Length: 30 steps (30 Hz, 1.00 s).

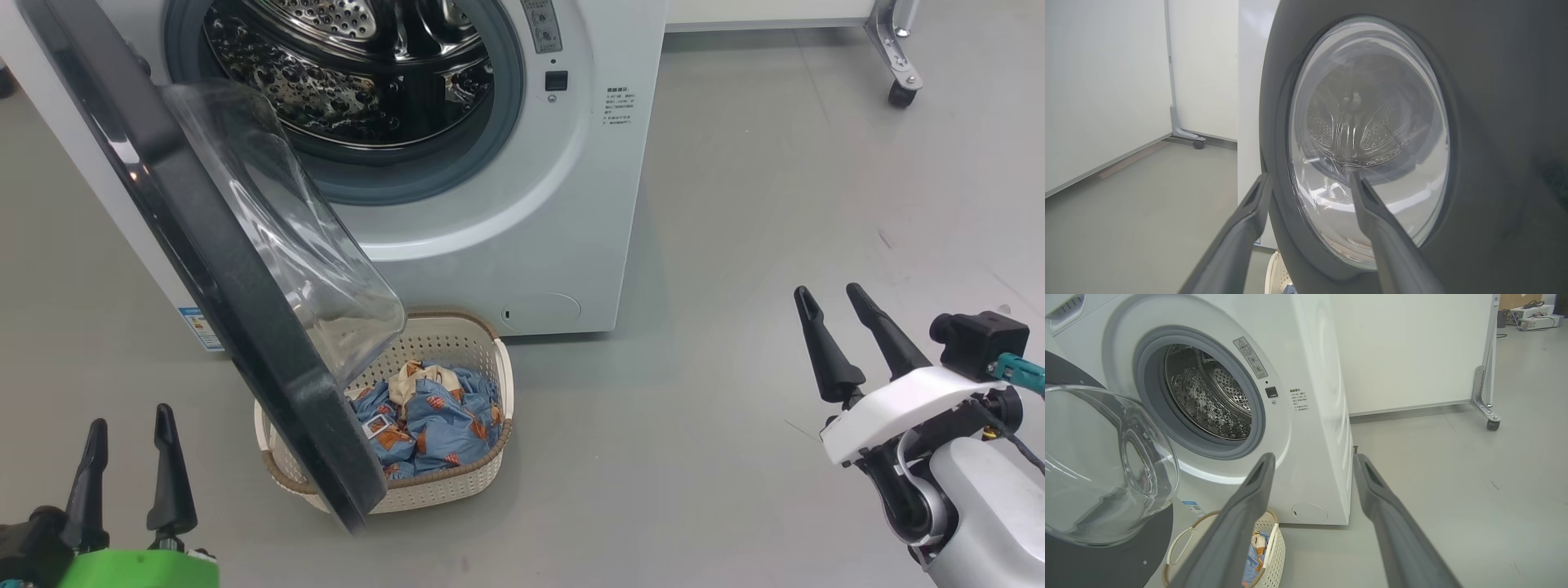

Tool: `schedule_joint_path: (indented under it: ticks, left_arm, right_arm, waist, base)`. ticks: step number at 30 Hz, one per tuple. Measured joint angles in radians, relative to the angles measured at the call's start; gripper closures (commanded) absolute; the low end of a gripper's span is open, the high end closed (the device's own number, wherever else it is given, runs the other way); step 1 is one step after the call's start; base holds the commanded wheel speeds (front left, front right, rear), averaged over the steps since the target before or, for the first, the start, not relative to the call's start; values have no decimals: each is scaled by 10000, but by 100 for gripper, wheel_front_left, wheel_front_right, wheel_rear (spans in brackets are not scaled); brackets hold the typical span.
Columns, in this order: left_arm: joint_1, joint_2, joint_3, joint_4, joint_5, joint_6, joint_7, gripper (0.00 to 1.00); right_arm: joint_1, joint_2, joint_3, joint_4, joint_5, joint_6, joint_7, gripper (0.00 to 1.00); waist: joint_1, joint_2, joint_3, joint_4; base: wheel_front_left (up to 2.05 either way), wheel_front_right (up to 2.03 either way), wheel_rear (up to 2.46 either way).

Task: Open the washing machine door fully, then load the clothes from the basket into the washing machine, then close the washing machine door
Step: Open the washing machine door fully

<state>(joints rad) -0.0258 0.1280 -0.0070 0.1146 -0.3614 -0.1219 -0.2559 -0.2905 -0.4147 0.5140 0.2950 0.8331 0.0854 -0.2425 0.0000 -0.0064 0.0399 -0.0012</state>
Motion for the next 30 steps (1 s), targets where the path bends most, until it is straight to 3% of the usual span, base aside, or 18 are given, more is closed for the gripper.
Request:
schedule_joint_path:
  ticks: [6, 30]
  left_arm:
    - [-1, 0, -31, -15, 4, 0, 0, 0]
    - [-4, 2, -107, -58, 6, 0, 0, 0]
  right_arm:
    - [33, 65, 86, 240, -430, -161, 0, 0]
    - [26, 652, -82, 516, -1124, -163, -84, 0]
  waist:
    - [1, 0, 10, 15]
    - [0, 0, 99, 82]
  base:
    - [0, 0, 0]
    - [0, 0, 0]
